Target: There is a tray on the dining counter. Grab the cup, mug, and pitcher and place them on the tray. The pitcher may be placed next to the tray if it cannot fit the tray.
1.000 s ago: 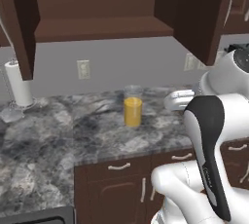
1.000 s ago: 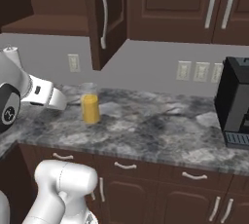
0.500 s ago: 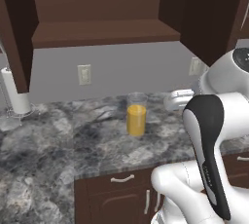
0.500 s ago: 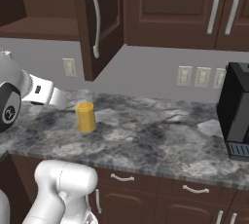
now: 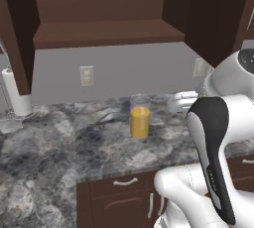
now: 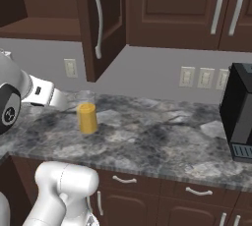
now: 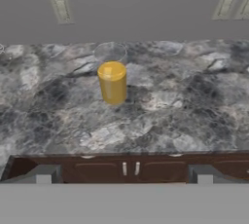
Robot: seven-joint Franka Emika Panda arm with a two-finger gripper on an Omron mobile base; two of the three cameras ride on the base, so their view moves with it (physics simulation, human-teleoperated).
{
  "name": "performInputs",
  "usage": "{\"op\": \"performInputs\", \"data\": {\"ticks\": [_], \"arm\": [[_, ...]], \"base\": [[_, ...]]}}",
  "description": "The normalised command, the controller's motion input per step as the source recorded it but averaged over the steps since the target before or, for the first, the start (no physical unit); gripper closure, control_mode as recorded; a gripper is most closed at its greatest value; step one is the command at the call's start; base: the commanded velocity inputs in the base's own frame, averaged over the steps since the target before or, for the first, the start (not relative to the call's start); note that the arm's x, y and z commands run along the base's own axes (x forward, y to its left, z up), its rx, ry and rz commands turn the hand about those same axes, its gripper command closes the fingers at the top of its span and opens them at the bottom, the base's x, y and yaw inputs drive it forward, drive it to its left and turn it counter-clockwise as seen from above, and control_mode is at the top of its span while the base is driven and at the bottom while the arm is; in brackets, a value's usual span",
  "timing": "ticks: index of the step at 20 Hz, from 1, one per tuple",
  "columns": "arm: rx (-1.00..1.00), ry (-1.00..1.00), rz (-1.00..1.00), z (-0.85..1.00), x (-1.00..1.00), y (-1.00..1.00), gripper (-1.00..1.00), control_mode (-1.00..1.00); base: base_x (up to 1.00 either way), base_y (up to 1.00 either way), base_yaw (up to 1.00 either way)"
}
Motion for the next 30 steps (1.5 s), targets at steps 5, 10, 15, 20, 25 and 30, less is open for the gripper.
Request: {"op": "performInputs", "data": {"ticks": [5,10,15,20,25,30], "arm": [[0.00,0.12,0.00,-0.01,0.14,0.26,-1.00,-1.00],[0.00,0.12,0.00,-0.08,0.24,0.35,-1.00,-1.00],[0.00,0.08,0.00,-0.21,0.22,0.16,-1.00,-1.00],[0.00,0.01,0.00,-0.45,0.24,0.06,-1.00,-1.00],[0.00,0.00,0.02,-0.42,0.23,0.00,-1.00,-1.00],[0.02,0.00,0.00,-0.17,0.37,0.00,-1.00,-1.00]], "base": [[0.03,0.06,0.00],[0.00,0.00,0.00],[0.00,0.00,0.00],[0.00,0.00,0.00],[0.00,0.00,0.00],[0.00,0.00,0.00]]}}
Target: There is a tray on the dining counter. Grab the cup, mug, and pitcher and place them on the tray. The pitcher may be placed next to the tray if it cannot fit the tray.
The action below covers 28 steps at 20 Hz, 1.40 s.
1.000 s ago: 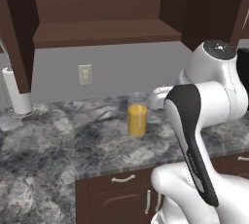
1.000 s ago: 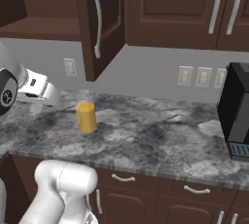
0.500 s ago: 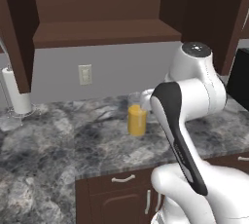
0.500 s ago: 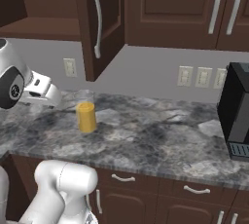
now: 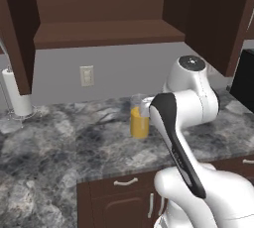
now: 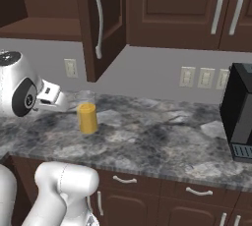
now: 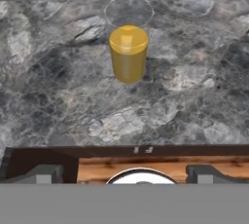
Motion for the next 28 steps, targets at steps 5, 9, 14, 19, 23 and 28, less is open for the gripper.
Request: {"op": "performInputs", "data": {"ticks": [5,9,14,19,23,28], "arm": [[0.03,0.00,0.00,-0.02,0.44,0.00,-1.00,-1.00],[0.02,0.00,0.00,-0.07,0.40,0.00,-1.00,-1.00],[0.00,0.00,0.00,-0.09,0.33,0.00,-1.00,-1.00],[0.00,0.00,0.00,-0.21,0.26,0.00,-1.00,-1.00],[0.00,0.00,0.00,-0.33,0.20,0.00,-1.00,-1.00],[0.00,0.00,0.00,-0.36,0.19,0.00,-1.00,-1.00]], "base": [[0.00,0.00,0.00],[0.00,0.00,0.00],[0.00,0.00,0.00],[0.00,0.00,0.00],[0.00,0.00,0.00],[0.00,0.00,0.00]]}}
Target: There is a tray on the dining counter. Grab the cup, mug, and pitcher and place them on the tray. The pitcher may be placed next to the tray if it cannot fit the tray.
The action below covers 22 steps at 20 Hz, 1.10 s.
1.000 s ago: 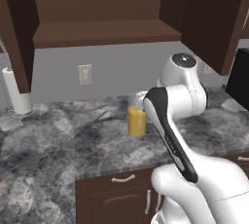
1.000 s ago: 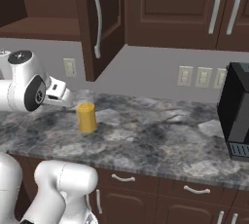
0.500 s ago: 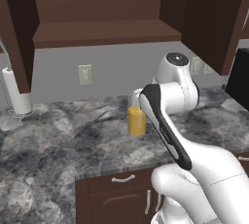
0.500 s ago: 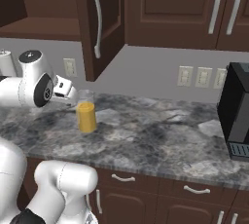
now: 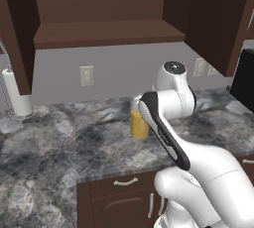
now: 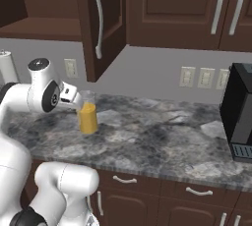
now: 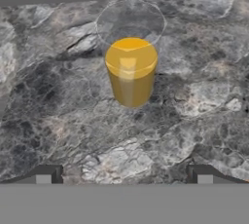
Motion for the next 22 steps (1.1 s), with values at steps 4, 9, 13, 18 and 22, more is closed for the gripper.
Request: {"op": "performInputs", "data": {"ticks": [4,9,13,18,22], "arm": [[0.00,0.00,0.00,-0.27,0.22,-0.02,-1.00,-1.00],[0.00,0.00,0.00,-0.21,0.21,0.00,-1.00,-1.00],[0.00,0.00,0.00,-0.02,0.25,-0.01,-1.00,-1.00],[0.00,0.00,0.00,0.00,0.26,0.00,-1.00,-1.00],[0.00,0.00,0.00,-0.01,0.24,0.00,-1.00,-1.00]], "base": [[0.00,0.00,0.00],[0.00,0.00,0.00],[0.00,0.00,0.00],[0.00,0.00,0.00],[0.00,0.00,0.00]]}}
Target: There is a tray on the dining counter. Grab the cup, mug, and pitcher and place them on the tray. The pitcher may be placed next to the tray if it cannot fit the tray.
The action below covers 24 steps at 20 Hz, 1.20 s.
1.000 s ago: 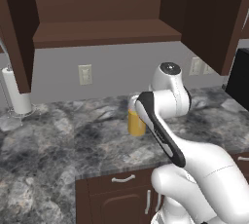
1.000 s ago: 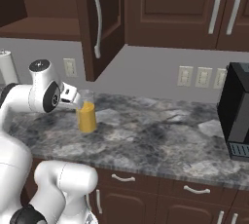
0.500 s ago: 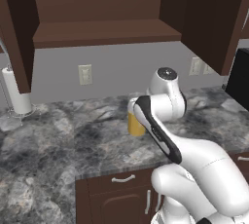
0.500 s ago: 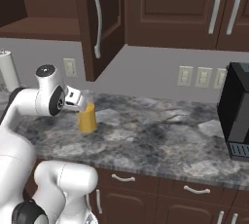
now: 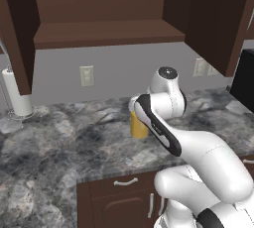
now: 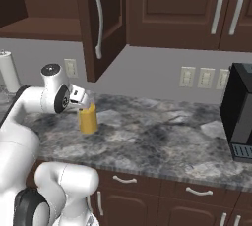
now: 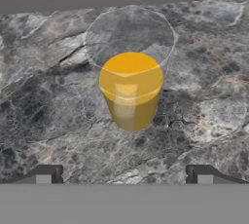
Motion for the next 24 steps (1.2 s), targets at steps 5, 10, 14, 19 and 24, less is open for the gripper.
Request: {"op": "performInputs", "data": {"ticks": [5,10,14,19,24], "arm": [[0.00,0.00,0.00,0.00,0.19,0.00,-1.00,-1.00],[0.00,0.00,0.00,-0.01,0.14,-0.02,-1.00,-1.00],[0.00,0.00,0.00,-0.10,0.15,-0.06,-1.00,-1.00],[0.00,0.00,0.00,-0.16,0.12,-0.05,-1.00,-1.00],[0.00,0.00,0.00,-0.20,0.11,0.00,-1.00,-1.00]], "base": [[0.00,0.00,0.00],[0.00,0.00,0.00],[0.00,0.00,0.00],[0.00,0.00,0.00],[0.00,0.00,0.00]]}}
